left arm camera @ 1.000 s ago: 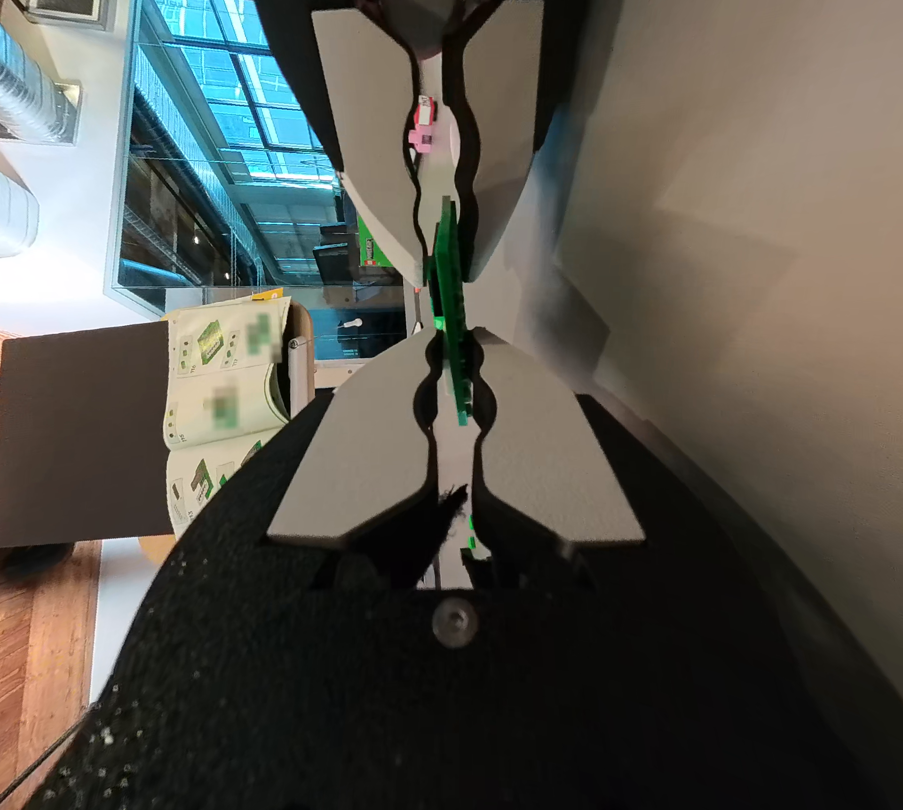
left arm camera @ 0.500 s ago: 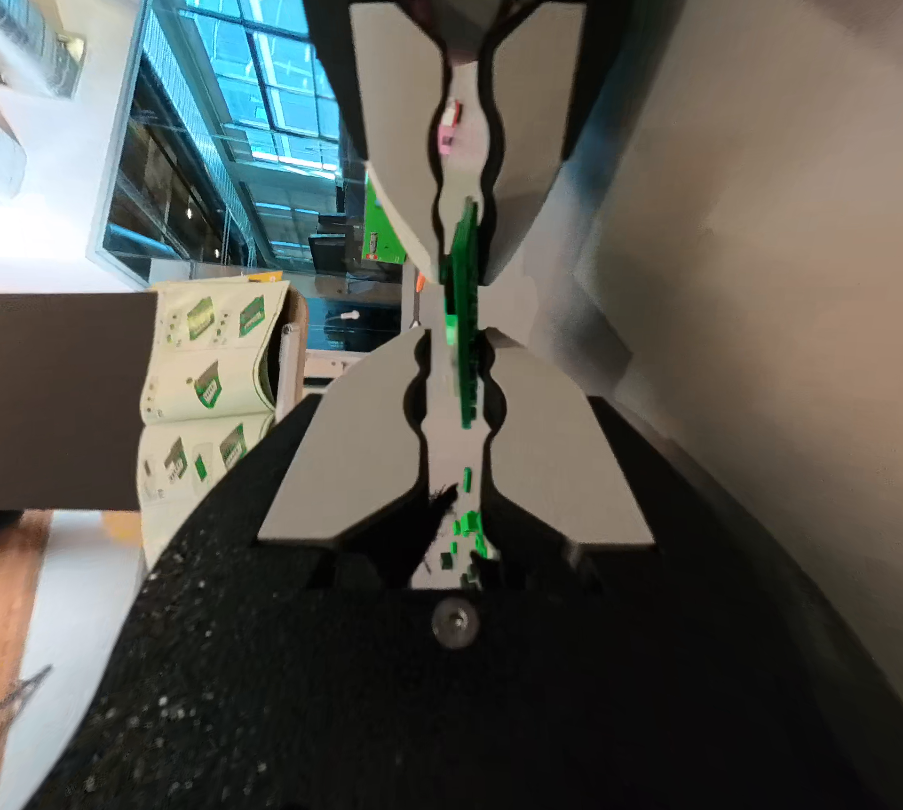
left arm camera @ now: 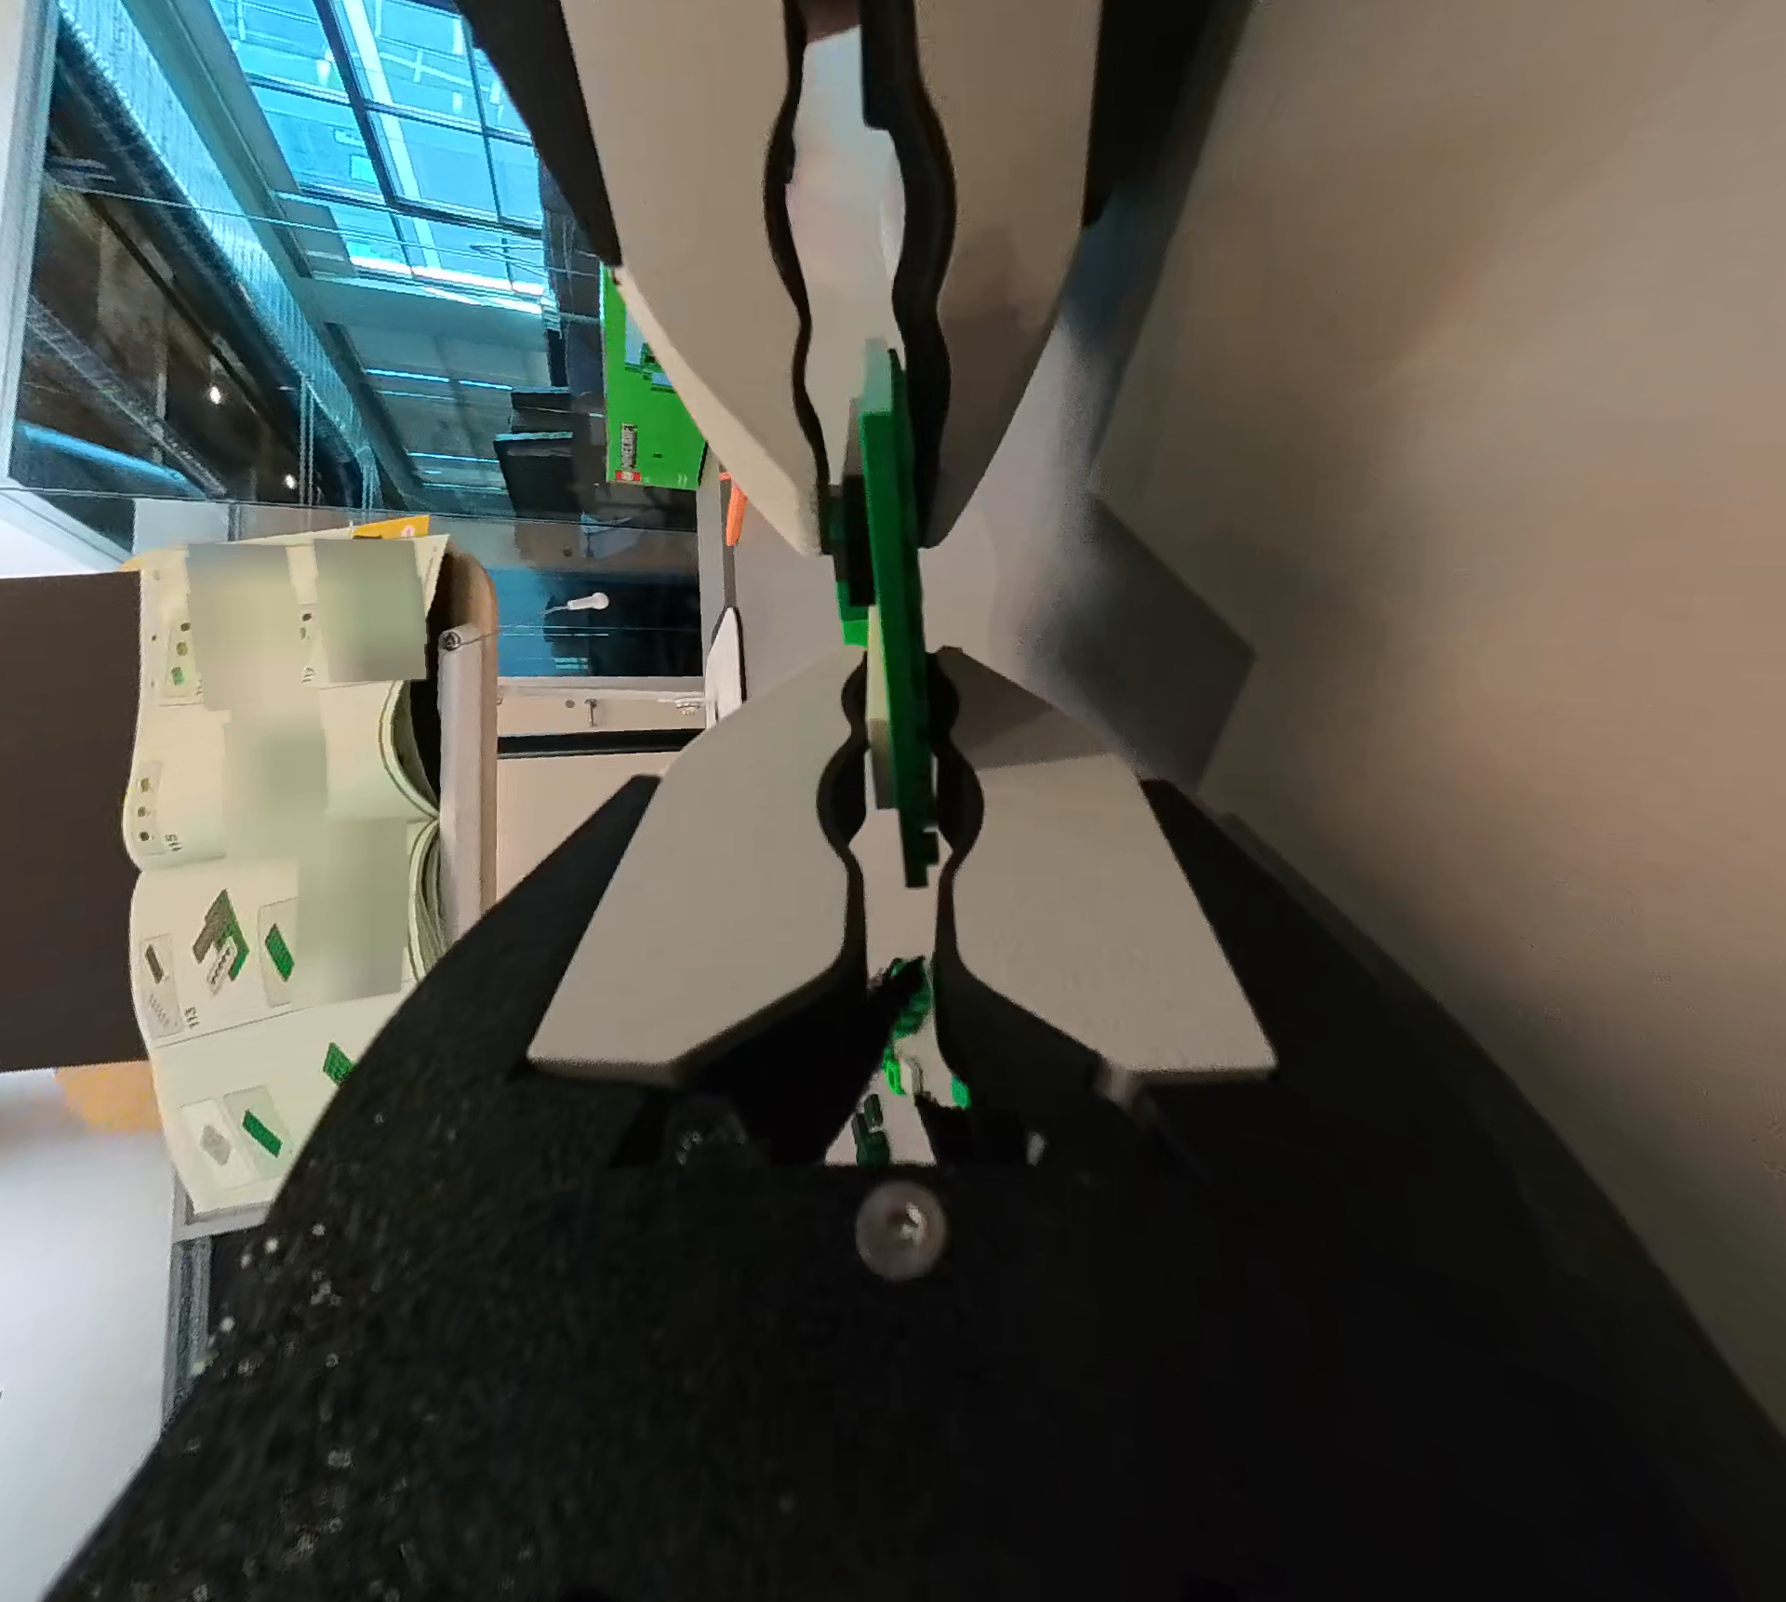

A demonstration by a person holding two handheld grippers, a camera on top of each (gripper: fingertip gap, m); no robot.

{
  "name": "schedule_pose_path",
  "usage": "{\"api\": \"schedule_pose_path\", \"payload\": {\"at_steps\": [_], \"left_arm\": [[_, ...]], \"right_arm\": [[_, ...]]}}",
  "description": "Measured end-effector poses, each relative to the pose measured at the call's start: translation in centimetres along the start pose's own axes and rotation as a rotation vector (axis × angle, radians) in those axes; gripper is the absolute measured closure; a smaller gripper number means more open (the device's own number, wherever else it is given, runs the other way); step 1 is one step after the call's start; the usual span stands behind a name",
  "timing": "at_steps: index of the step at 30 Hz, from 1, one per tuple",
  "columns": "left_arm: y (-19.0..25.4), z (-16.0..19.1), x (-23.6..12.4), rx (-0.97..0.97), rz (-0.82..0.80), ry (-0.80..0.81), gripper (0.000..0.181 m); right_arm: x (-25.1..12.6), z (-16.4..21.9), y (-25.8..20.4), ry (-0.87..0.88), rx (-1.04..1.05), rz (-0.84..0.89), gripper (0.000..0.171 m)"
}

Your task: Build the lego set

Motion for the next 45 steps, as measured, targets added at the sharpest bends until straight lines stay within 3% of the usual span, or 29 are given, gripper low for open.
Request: {"api": "schedule_pose_path", "payload": {"at_steps": [3, 8, 16, 21, 28, 32, 38, 45], "left_arm": [[0.2, -0.1, 0.0, 0.005, 0.011, -0.001, 0.172], [-0.6, -0.2, 0.1, -0.053, -0.051, 0.003, 0.167], [-0.1, -0.3, 0.0, -0.091, 0.031, 0.006, 0.172], [0.1, -0.2, 0.0, -0.092, 0.054, -0.006, 0.172], [0.3, -0.2, -0.1, -0.085, 0.076, -0.018, 0.172], [0.3, -0.3, -0.2, -0.082, 0.081, -0.014, 0.173], [0.1, -0.1, -0.1, -0.094, 0.069, -0.023, 0.173], [0.1, -0.1, -0.1, -0.089, 0.064, -0.024, 0.173]], "right_arm": [[0.0, 0.0, -0.1, -0.010, -0.010, -0.007, 0.155], [-0.1, 0.0, 0.5, 0.095, 0.181, -0.019, 0.155], [0.1, 0.0, 0.2, 0.186, 0.318, -0.096, 0.155], [0.2, -0.1, -0.1, 0.169, 0.275, -0.086, 0.155], [0.3, -0.4, -0.4, 0.039, 0.019, -0.016, 0.155], [0.1, -0.7, -0.5, -0.013, -0.022, -0.016, 0.156], [0.4, -0.6, -0.2, 0.067, 0.193, -0.042, 0.155], [0.4, -0.5, -0.1, 0.081, 0.216, -0.032, 0.150]]}}
Point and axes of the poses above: each gripper's, where its closed fingertips meet, x out along the fingers, z out of its underside, y = z × x across the jaws, the point moved 5 cm from there along -x, back along the fingers, and after that the axes turned 10 degrees about -z, right-handed, at the moved point
